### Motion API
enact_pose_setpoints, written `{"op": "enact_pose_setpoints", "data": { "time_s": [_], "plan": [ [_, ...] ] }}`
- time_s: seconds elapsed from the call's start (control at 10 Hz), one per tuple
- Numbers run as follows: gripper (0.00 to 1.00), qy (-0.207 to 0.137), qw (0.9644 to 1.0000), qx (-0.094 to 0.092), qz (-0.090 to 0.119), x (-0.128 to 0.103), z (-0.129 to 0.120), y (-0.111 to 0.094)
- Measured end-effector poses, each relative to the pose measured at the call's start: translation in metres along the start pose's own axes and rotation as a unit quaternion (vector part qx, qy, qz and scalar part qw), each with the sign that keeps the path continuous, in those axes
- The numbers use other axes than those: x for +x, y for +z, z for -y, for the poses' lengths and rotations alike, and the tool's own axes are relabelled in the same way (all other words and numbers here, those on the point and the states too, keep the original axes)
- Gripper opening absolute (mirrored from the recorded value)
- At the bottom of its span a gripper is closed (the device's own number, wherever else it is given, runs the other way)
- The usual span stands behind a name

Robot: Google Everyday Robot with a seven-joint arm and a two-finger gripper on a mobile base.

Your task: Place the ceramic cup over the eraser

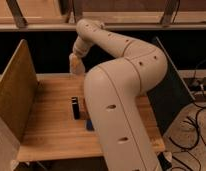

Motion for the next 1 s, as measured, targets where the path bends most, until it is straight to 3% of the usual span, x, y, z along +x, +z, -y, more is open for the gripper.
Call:
{"op": "enact_pose_setpoints", "data": {
  "time_s": [0.3, 0.6, 0.9, 1.0],
  "plan": [
    [0.0, 0.042, 0.9981, 0.027, -0.036, 0.027, -0.018, -0.04],
    [0.0, 0.092, 0.9938, 0.04, -0.048, 0.047, -0.034, -0.075],
    [0.0, 0.094, 0.9936, 0.036, -0.051, 0.047, -0.036, -0.071],
    [0.0, 0.1, 0.9931, 0.023, -0.058, 0.051, -0.041, -0.06]
  ]
}}
